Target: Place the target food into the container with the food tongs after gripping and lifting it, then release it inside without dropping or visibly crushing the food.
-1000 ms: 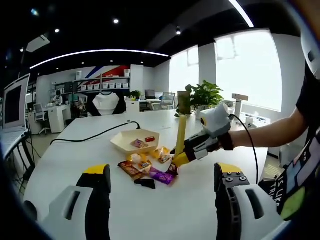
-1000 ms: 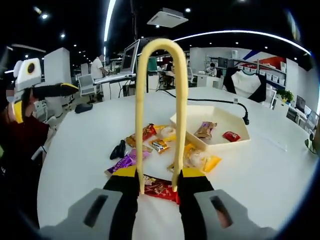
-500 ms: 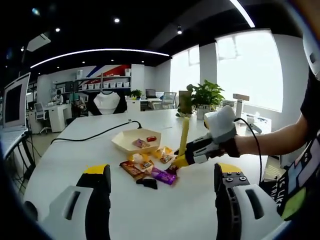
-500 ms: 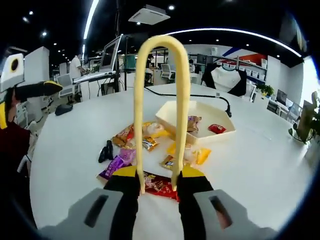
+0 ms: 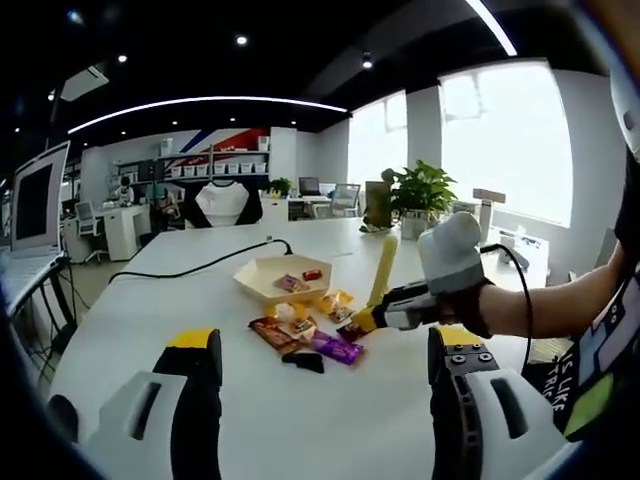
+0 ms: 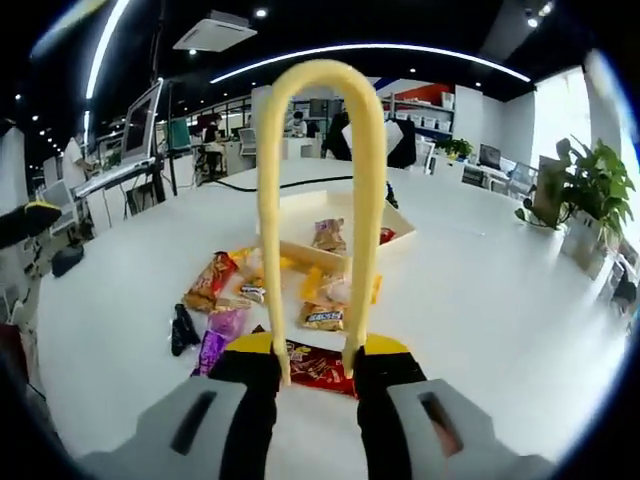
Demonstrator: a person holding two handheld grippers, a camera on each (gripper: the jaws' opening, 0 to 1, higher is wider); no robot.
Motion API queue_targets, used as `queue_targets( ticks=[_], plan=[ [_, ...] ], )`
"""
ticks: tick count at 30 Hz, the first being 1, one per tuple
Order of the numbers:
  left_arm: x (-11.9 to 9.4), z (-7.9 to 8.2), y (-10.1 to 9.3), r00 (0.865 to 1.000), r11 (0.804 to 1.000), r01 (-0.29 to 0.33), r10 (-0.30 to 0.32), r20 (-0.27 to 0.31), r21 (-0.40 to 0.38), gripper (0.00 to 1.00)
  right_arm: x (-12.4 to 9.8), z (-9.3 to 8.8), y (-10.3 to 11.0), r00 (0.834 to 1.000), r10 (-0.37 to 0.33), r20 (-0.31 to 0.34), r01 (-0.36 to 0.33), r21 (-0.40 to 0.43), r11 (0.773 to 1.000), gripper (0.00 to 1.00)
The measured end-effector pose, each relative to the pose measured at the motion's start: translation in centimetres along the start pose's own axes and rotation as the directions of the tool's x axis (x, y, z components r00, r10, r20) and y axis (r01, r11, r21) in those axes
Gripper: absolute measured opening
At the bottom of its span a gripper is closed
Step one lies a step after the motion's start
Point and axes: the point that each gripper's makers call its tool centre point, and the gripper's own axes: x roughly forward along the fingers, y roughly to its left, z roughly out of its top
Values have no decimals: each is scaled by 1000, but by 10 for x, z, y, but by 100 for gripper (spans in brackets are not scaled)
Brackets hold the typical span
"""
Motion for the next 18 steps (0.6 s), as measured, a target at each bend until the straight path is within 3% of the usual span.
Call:
queue_targets(
  ticks=[6, 11, 12, 14, 15, 17, 18],
  plan=[
    [-2, 0, 3, 1000, 1000, -6, 6, -1, 2, 90, 0, 0, -3, 1000, -12, -7, 12, 22, 1000, 26],
    [-3, 1, 4, 1000, 1000, -9, 9, 6, -8, 90, -4, 0, -2, 999, 38, -2, -38, -21, 999, 27],
    [-3, 1, 4, 1000, 1000, -10, 10, 8, -11, 90, -9, 10, 2, 996, 71, 55, -68, -52, 996, 27],
    [-2, 1, 4, 1000, 1000, -12, 12, 8, -11, 90, -12, 16, 2, 993, 95, 64, -89, -93, 992, 27],
    [-2, 1, 4, 1000, 1000, -11, 11, 8, -11, 90, -13, 21, 8, 984, 161, 75, -150, -130, 980, 27],
    [-2, 2, 3, 1000, 1000, -8, 8, 8, -10, 90, -13, 26, 9, 974, 215, 72, -202, -152, 967, 27],
    [-2, 2, 3, 1000, 1000, -8, 8, 8, -9, 90, -12, 27, 13, 961, 270, 60, -257, -171, 951, 27]
  ],
)
